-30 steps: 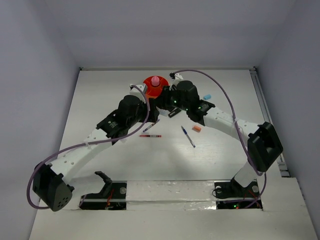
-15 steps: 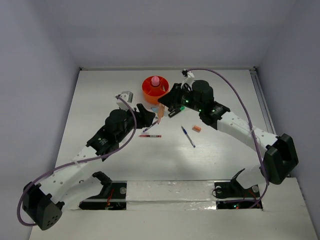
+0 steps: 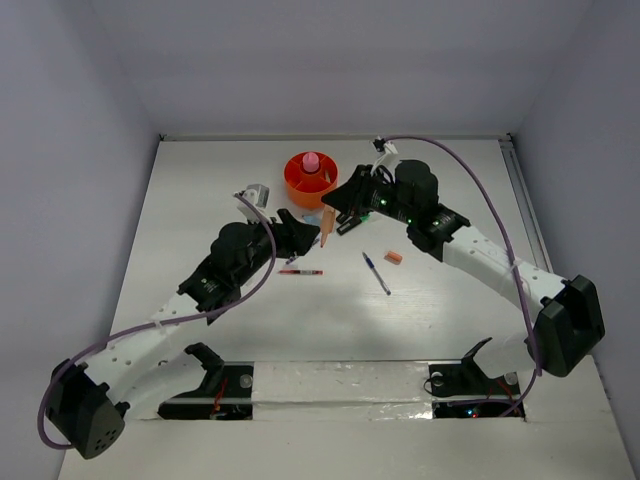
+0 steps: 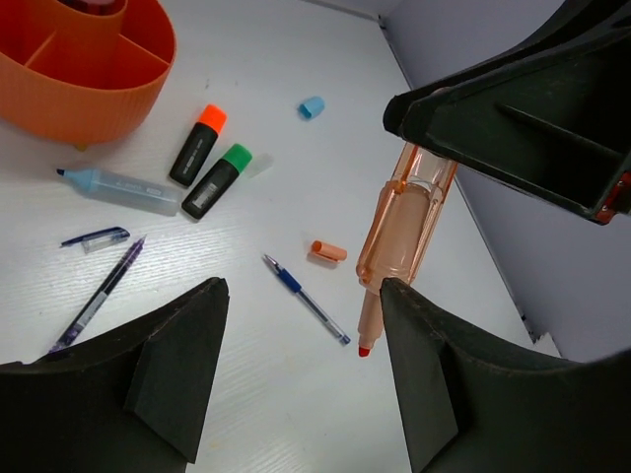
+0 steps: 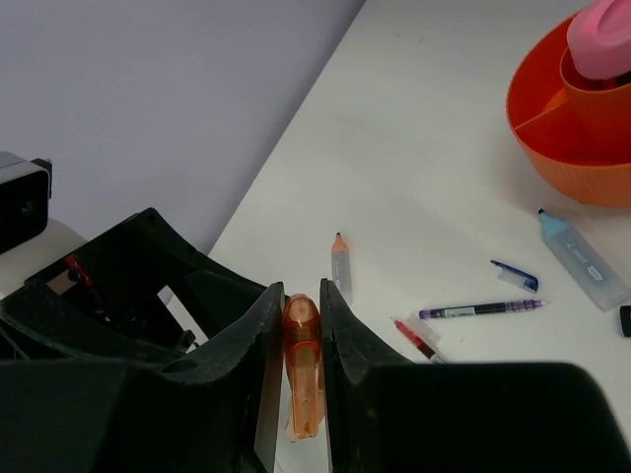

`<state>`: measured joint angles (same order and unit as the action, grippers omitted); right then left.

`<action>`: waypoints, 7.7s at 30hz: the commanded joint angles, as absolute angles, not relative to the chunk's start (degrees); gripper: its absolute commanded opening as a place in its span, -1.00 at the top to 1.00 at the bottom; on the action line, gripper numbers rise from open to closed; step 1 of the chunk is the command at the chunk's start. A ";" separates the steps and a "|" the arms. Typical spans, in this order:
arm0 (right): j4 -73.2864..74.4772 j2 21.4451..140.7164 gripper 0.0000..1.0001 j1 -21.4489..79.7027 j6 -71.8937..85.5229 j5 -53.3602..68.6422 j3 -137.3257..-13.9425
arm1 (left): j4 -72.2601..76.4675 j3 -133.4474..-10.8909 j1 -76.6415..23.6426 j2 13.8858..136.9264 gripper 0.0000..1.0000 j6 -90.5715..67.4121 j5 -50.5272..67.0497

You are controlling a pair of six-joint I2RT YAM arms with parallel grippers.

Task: Sort the stationery into containers
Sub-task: Close the pen cap on the pen.

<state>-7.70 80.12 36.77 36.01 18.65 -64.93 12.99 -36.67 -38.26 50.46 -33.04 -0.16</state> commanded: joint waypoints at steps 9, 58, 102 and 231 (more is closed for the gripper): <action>-10.10 80.33 1.00 36.83 35.24 19.51 -63.81 | 18.81 -40.87 -39.11 54.75 -0.20 -32.17 3.78; -9.49 74.62 1.00 37.35 35.42 18.63 -61.08 | 7.65 -49.92 -54.84 63.28 -0.37 -24.79 -28.47; -8.00 74.18 1.00 37.35 34.19 17.84 -61.08 | 11.78 -46.84 -53.79 61.08 -0.32 -22.94 -26.28; -21.61 68.82 1.00 40.17 41.56 33.74 -58.80 | 47.28 -29.36 -53.79 38.23 1.00 -23.38 6.50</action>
